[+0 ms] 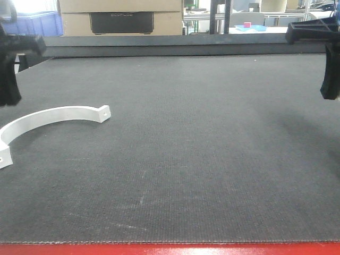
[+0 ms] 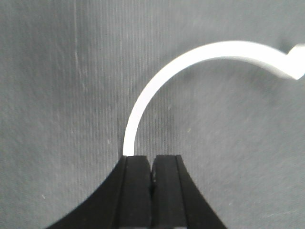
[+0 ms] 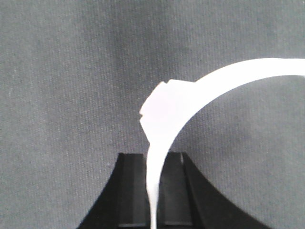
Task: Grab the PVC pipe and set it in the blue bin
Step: 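Lower the left gripper onto the other white pipe clamp and close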
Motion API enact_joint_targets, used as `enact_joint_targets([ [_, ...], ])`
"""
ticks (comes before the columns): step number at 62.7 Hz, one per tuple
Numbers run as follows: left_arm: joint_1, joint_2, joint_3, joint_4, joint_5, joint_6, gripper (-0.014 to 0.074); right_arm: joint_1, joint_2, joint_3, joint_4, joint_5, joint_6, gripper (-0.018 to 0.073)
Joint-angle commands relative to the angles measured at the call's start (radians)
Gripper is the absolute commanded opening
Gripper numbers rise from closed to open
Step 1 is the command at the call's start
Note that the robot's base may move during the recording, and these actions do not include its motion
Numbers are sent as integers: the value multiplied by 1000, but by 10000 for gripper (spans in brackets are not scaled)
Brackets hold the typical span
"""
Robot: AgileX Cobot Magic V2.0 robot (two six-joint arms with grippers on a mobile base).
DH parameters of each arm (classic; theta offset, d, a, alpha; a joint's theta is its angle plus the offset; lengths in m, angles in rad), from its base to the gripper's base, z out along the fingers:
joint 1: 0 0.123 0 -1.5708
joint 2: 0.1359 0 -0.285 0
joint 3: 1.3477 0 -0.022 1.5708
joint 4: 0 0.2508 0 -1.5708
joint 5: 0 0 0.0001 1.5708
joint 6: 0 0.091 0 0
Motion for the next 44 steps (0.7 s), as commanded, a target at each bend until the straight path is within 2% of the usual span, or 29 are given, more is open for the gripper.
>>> enact_joint_targets([
  [1, 1, 26, -3, 2, 14, -11, 23, -1, -10, 1, -18, -19, -8, -162],
  [8, 1, 49, -3, 15, 11, -11, 164, -1, -10, 1, -18, -19, -8, -162],
  [15, 11, 81, -3, 24, 11, -11, 240, -1, -10, 1, -18, -19, -8, -162],
  [44, 30, 139, 28, 18, -13, -11, 242, -1, -10, 2, -18, -23, -8, -162],
])
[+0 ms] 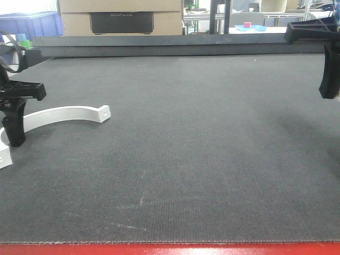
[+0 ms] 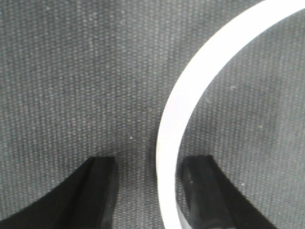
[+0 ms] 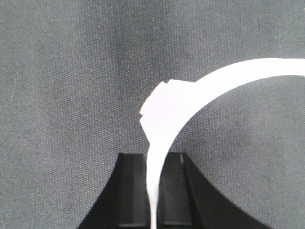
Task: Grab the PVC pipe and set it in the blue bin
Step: 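Lower the left gripper onto the other white pipe clamp and close, then lift both held clamps up off the table with both grippers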
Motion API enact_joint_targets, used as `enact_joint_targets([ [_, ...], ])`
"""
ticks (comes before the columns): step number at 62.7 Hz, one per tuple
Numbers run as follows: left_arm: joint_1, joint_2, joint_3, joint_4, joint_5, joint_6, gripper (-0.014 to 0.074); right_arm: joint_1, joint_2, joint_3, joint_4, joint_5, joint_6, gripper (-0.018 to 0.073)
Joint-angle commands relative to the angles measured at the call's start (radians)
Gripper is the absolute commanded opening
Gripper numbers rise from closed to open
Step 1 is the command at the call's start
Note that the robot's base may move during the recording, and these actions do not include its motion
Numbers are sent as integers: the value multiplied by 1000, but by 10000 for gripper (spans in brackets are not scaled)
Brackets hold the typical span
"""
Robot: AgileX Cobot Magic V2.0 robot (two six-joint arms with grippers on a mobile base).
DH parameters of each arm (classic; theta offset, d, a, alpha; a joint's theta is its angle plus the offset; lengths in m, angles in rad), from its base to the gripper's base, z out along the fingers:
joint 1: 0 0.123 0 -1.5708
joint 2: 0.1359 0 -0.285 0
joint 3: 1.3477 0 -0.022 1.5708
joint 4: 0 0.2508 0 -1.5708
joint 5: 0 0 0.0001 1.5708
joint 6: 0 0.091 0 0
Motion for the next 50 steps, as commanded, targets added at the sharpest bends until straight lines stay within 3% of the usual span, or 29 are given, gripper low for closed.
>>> enact_joint_targets([
  [1, 4, 10, 5, -5, -12, -9, 237, -1, -10, 2, -16, -13, -6, -162],
  [6, 4, 10, 5, -5, -12, -9, 167, -1, -10, 2, -16, -13, -6, -162],
  [15, 4, 10, -2, -21, 6, -7, -109, -1, -10, 2, -16, -22, -6, -162],
  [38, 4, -150, -68, -41, 127, -1, -111, -1, -84, -33, -17, 34, -6, -162],
  [50, 2, -318, -68, -68, 127, -1, -111, -1, -197, -33, -51, -77, -6, -162],
])
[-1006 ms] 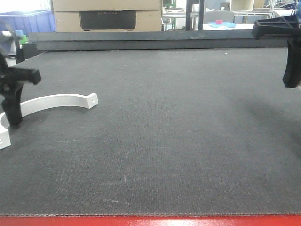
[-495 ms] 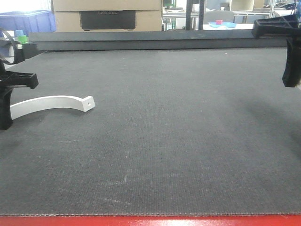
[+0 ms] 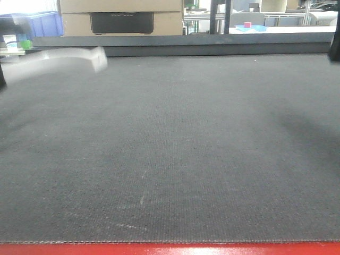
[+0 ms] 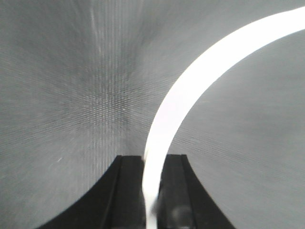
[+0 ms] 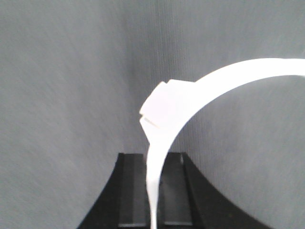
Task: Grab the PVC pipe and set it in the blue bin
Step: 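Lift both held clamps up off the table with both grippers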
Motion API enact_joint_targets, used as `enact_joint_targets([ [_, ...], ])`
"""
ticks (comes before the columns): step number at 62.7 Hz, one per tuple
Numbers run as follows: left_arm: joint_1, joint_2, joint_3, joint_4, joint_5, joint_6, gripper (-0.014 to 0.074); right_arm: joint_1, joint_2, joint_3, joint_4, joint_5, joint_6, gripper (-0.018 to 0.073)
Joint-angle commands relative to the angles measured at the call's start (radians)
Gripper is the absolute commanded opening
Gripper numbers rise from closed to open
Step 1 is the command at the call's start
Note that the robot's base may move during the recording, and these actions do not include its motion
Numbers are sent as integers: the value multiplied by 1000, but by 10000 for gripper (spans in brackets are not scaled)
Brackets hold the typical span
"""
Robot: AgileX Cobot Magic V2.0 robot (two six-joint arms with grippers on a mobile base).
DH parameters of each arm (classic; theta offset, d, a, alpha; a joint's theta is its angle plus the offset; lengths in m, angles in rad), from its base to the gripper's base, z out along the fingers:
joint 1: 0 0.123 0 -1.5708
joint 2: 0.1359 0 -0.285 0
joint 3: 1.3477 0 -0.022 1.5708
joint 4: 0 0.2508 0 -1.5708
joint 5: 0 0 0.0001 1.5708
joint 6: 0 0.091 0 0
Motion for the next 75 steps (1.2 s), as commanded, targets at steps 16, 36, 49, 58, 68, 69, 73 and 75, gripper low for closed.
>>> enact_joint_targets([
  [16, -1, -279, 36, -23, -163, -1, -111, -1, -173, -11, -68, -265, -5, -162],
  [36, -1, -473, 340, -29, -558, -1, -111, -1, -327, 148, -126, -461, -5, -162],
  [49, -1, -634, 535, -96, -675, -1, -111, -1, -513, 338, -126, -556, -5, -162],
  [58, -1, -732, 580, -110, -708, -1, -111, -1, -651, 443, -126, -592, -5, -162],
  [68, 1, -829, 580, -110, -722, -1, -111, -1, -810, 488, -126, -522, -5, -162],
  [69, 1, -836, 580, -110, -727, -1, -111, -1, -821, 488, -126, -515, -5, -162],
  [73, 1, -874, 580, -110, -745, -1, -111, -1, -873, 488, -126, -496, -5, -162],
  [75, 1, -892, 580, -110, -754, -1, -111, -1, -900, 488, -126, -493, -5, -162],
])
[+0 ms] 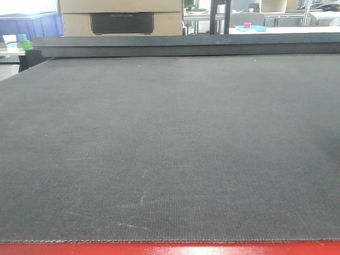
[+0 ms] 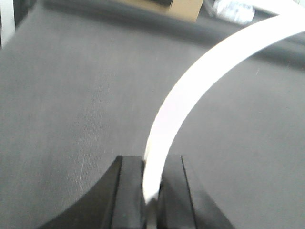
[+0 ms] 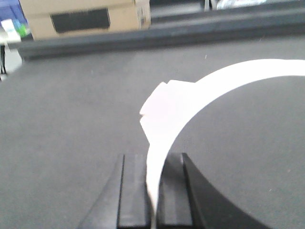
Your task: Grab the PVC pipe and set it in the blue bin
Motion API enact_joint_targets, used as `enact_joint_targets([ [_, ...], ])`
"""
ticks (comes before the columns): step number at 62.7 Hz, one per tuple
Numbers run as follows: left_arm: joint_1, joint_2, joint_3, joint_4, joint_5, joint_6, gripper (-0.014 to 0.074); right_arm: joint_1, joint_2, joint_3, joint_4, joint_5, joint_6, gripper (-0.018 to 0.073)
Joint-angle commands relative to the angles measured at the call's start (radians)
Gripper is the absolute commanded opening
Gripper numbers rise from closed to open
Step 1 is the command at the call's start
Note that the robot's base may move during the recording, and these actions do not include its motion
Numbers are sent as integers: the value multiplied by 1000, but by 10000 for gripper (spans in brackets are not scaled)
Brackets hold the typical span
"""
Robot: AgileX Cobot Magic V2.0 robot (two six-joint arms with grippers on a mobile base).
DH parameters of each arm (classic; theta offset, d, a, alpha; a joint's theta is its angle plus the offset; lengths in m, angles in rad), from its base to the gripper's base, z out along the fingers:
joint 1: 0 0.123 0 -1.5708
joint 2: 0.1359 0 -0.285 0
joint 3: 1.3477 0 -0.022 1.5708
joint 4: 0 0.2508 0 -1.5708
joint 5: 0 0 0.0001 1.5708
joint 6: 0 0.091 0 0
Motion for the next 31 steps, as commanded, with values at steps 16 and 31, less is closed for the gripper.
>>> enact_joint_targets([
  [16, 1, -121, 2, 32, -82, -1, -111, -1, -179, 0, -39, -6, -152, -162],
  [31, 1, -122, 2, 61, -82, -1, -111, -1, -186, 0, -39, -11, -152, -162],
])
